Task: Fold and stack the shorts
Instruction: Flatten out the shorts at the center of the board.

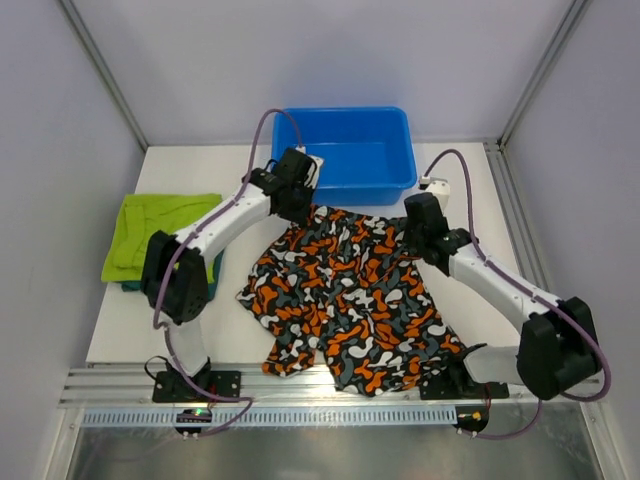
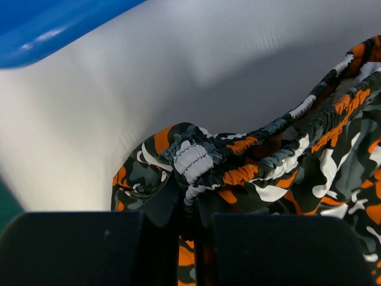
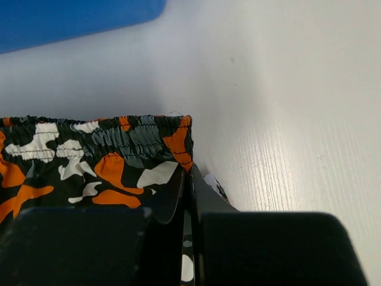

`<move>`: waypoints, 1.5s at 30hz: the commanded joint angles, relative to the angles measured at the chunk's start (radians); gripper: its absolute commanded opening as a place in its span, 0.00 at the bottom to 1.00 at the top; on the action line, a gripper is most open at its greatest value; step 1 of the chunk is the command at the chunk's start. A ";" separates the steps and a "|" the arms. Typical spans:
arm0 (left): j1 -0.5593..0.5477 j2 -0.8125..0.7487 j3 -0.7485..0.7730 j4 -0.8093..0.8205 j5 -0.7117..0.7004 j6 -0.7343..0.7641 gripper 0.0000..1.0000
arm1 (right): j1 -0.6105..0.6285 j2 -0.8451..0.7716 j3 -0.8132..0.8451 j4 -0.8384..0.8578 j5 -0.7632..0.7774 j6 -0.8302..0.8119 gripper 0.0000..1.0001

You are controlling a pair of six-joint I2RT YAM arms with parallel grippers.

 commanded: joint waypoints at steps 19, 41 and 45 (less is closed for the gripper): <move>-0.055 -0.207 -0.162 0.002 -0.243 -0.134 0.54 | -0.568 0.331 0.108 -0.078 -0.215 0.103 0.04; -0.057 -0.074 -0.474 0.283 -0.007 -0.254 0.59 | -0.644 0.017 0.137 -0.205 -0.442 0.004 0.52; -0.053 0.017 -0.401 0.187 -0.073 -0.267 0.18 | -0.569 -0.055 0.137 -0.216 -0.502 0.000 0.52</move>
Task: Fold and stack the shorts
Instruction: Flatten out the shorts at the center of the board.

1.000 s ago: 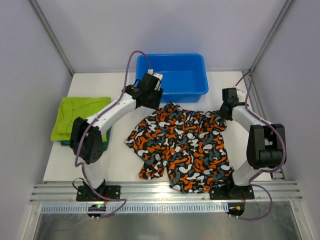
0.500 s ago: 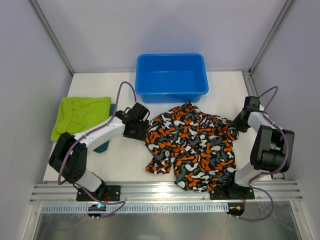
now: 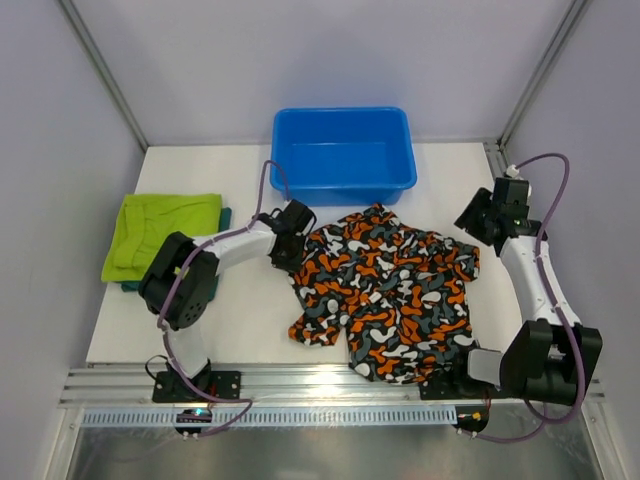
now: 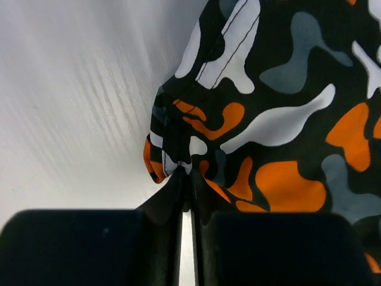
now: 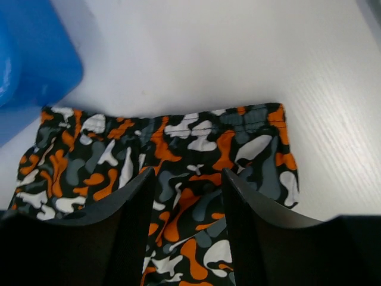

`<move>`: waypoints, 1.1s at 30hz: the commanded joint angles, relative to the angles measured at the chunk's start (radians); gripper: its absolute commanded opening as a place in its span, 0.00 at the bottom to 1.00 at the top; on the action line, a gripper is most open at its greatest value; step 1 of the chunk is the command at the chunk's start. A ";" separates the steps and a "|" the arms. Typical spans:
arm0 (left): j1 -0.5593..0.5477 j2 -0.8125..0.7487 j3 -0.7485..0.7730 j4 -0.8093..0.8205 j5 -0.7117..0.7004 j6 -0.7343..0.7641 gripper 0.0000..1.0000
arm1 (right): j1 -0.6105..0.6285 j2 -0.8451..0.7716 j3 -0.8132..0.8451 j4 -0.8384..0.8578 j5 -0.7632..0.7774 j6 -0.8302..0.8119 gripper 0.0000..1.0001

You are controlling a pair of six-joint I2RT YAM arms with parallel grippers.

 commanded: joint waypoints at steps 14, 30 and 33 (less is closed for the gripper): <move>-0.040 0.042 0.335 -0.336 -0.346 -0.028 0.00 | 0.323 -0.150 -0.064 0.045 -0.143 -0.014 0.52; -0.096 -0.002 0.401 -0.505 -0.481 -0.068 0.14 | 0.323 -0.166 -0.104 0.074 -0.179 -0.009 0.52; -0.087 0.122 0.438 -0.483 -0.402 -0.033 0.26 | 0.325 -0.167 -0.106 0.073 -0.171 -0.008 0.52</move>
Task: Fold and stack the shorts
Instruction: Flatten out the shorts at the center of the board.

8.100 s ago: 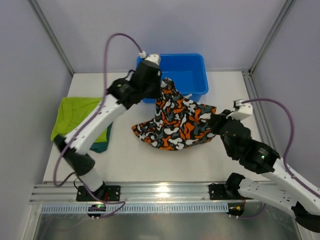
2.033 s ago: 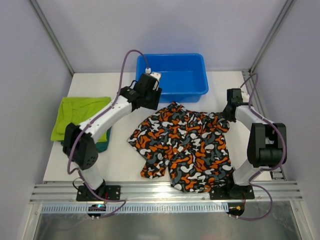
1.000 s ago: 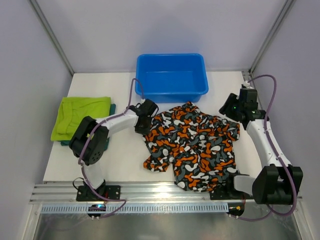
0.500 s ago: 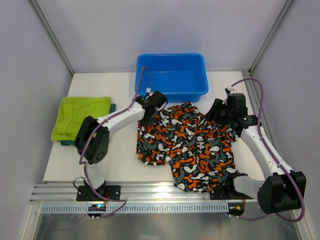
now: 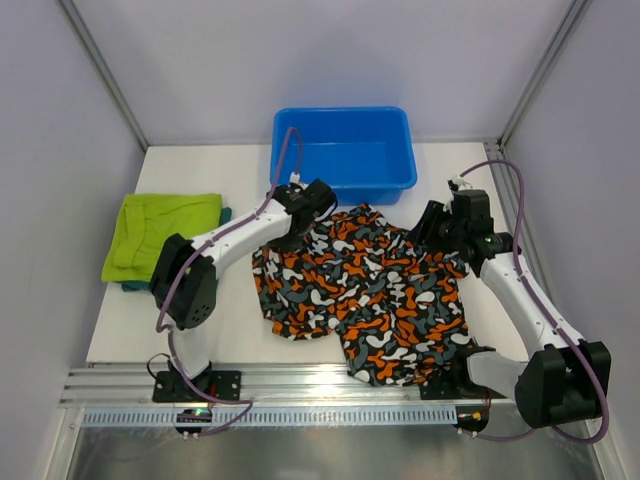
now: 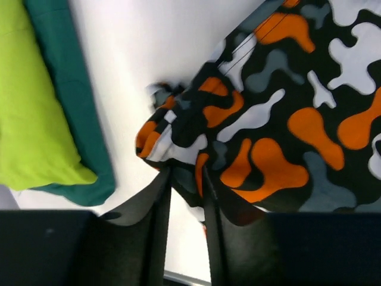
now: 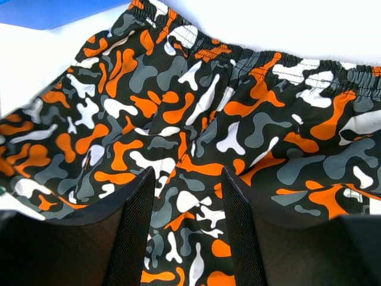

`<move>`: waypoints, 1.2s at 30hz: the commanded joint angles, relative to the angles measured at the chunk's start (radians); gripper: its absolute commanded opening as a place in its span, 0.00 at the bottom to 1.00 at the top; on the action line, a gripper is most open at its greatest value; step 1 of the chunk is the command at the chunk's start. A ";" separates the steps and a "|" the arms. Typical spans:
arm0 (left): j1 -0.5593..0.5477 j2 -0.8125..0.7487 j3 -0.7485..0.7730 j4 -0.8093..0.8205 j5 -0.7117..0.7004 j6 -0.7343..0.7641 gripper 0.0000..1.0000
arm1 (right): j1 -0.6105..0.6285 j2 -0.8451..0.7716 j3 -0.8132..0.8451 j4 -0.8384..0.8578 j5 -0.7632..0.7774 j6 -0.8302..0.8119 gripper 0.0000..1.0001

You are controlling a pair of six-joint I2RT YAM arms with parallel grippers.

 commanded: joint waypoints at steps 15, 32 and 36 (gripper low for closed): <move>0.170 -0.039 -0.075 0.102 0.222 0.087 0.61 | 0.080 0.201 0.043 0.140 0.006 -0.005 0.52; 0.245 -0.036 -0.378 0.415 0.247 -0.006 0.61 | 0.241 0.578 0.184 0.270 0.147 0.121 0.53; 0.271 -0.033 -0.188 0.388 0.273 0.032 0.61 | 0.241 0.638 0.272 0.237 0.196 0.136 0.52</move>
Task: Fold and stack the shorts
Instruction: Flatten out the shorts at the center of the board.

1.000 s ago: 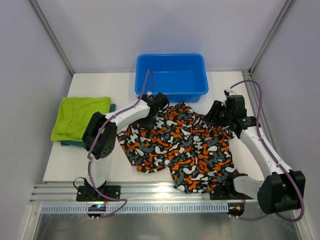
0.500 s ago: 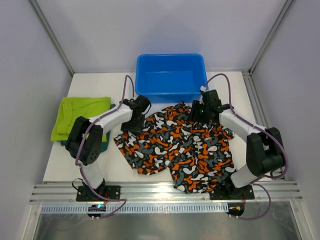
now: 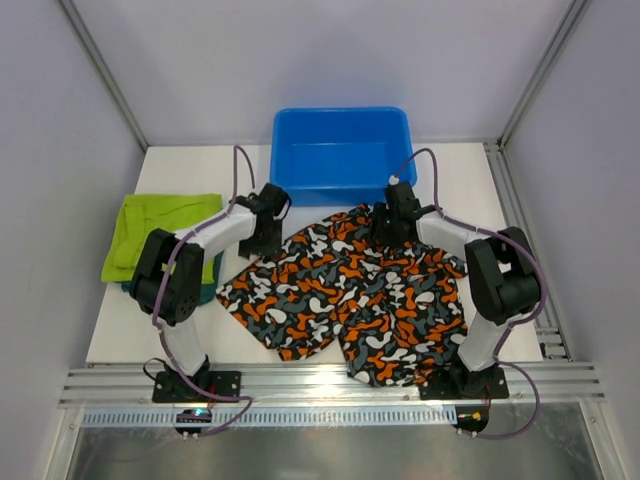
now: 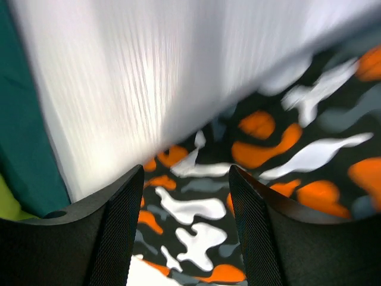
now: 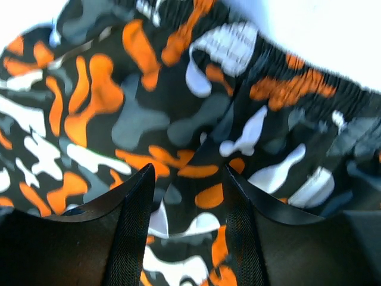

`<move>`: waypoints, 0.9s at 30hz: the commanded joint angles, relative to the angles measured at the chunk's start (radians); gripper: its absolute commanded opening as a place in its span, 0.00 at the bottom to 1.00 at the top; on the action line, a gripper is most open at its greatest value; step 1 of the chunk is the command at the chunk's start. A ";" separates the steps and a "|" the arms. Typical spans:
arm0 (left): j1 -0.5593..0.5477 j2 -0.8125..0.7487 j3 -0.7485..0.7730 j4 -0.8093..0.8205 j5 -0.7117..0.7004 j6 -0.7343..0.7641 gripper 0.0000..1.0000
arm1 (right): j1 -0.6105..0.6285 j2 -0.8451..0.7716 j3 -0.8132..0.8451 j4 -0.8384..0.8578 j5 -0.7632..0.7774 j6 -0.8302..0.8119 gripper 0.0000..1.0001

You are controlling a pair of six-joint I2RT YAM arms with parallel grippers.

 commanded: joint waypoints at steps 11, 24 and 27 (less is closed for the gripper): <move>-0.311 -0.341 0.031 0.055 0.042 0.012 0.62 | -0.033 0.080 0.369 -0.156 0.109 -0.043 0.52; -0.976 -0.226 -0.131 0.196 0.030 -0.450 0.67 | -0.130 -0.463 0.058 -0.356 0.117 -0.086 0.52; -1.033 -0.150 -0.126 0.286 0.041 -0.494 0.70 | -0.138 -0.552 -0.005 -0.374 0.115 -0.088 0.52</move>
